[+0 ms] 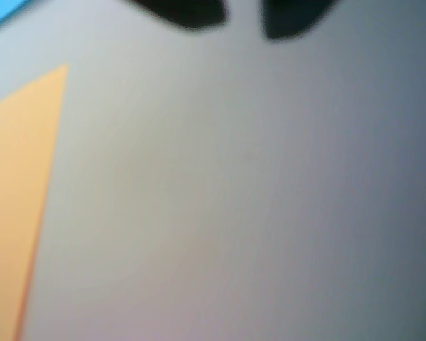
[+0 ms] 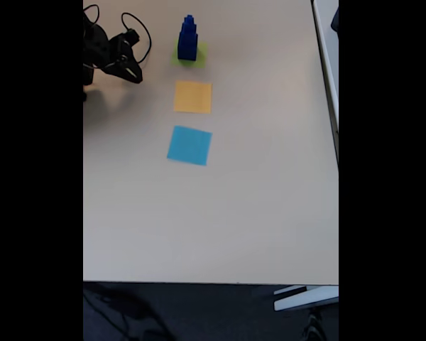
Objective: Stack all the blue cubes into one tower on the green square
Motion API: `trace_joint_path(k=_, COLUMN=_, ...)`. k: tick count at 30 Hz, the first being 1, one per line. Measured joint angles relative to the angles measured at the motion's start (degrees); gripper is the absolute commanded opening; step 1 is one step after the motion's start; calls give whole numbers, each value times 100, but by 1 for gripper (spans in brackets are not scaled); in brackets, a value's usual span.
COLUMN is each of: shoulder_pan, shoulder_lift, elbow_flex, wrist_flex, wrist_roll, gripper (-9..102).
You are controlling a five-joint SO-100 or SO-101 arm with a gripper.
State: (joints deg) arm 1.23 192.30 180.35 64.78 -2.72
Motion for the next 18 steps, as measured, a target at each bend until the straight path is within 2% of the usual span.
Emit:
trace_joint_path(k=4, shoulder_pan=-18, shoulder_lift=0, elbow_flex=0, wrist_flex=0, wrist_roll=-316, gripper=0)
trace_joint_path(k=18, shoulder_pan=-18, shoulder_lift=0, elbow_flex=0, wrist_flex=0, wrist_roll=-316, gripper=0)
